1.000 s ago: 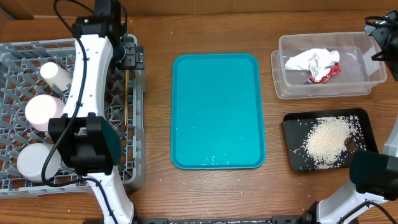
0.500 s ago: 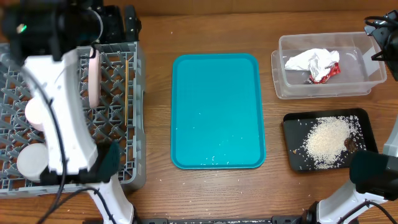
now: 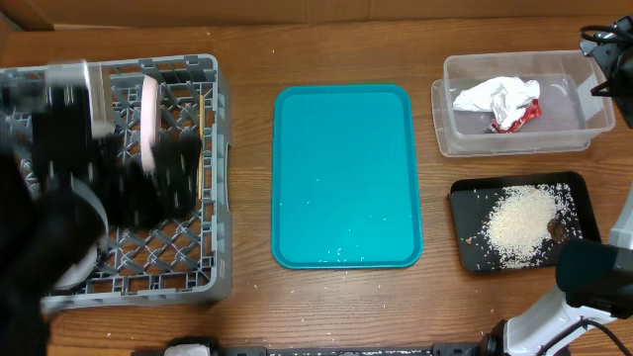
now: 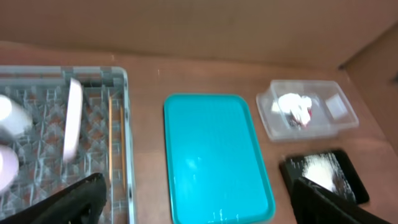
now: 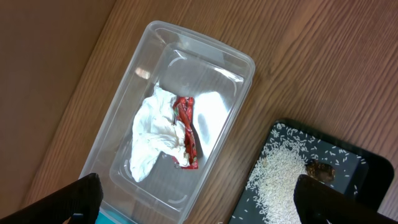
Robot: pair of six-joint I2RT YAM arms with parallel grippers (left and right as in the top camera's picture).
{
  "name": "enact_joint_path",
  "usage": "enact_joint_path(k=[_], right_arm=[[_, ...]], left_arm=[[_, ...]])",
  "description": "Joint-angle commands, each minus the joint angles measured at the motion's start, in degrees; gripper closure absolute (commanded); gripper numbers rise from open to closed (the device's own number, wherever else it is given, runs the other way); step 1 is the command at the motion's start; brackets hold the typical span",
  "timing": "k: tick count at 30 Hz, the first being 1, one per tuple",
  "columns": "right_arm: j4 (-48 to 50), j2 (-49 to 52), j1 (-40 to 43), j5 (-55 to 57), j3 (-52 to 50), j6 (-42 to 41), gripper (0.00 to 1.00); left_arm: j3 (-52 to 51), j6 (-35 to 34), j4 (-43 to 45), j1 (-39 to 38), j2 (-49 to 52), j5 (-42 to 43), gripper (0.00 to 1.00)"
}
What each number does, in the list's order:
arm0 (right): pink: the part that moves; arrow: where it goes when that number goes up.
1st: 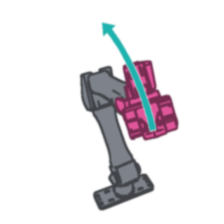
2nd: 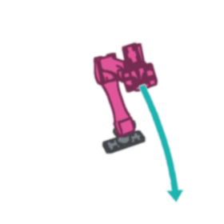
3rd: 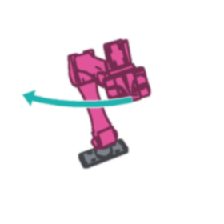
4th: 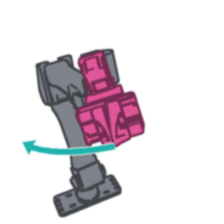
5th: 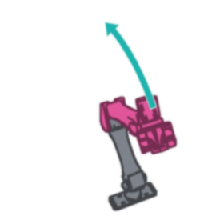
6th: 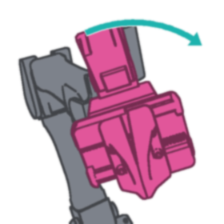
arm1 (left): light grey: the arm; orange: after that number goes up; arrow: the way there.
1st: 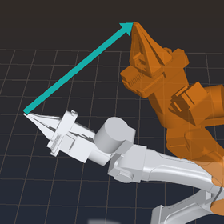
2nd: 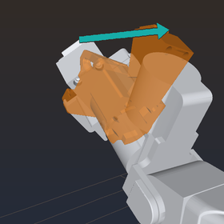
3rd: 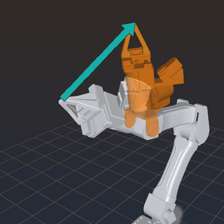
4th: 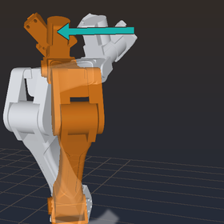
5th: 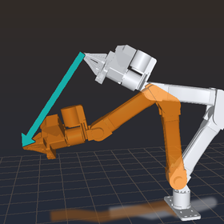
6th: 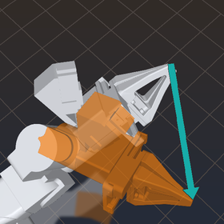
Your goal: Sort waste into correct bins and load items into the dishwasher
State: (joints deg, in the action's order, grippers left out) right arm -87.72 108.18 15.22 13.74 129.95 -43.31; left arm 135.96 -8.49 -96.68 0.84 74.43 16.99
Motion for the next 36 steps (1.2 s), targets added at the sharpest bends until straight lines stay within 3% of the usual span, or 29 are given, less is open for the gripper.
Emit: enact_joint_path(k=[1,6,12,20,24,29,36], right_arm=[[0.24,-0.87,-0.04,0.55,0.83,-0.15,0.0],[0.24,-0.87,-0.04,0.55,0.83,-0.15,0.0],[0.24,-0.87,-0.04,0.55,0.83,-0.15,0.0],[0.24,-0.87,-0.04,0.55,0.83,-0.15,0.0],[0.24,-0.87,-0.04,0.55,0.83,-0.15,0.0],[0.24,-0.87,-0.04,0.55,0.83,-0.15,0.0],[0.24,-0.87,-0.04,0.55,0.83,-0.15,0.0]], left_arm=[[-11.69,-0.92,-0.11,-0.13,-8.96,0.5,0.0],[-21.35,-1.36,-0.11,-0.13,-19.65,0.44,0.0],[-22.93,-1.38,-0.11,-0.13,-26.32,0.44,0.0],[-23.54,-1.36,-0.09,-0.13,-27.04,1.11,0.0],[-28.81,-0.33,1.27,-0.17,-27.23,1.07,0.0],[-43.93,5.16,13.66,-0.22,-31.5,1.14,0.0],[-79.23,15.91,45.09,-2.38,-46.93,0.42,0.0]])
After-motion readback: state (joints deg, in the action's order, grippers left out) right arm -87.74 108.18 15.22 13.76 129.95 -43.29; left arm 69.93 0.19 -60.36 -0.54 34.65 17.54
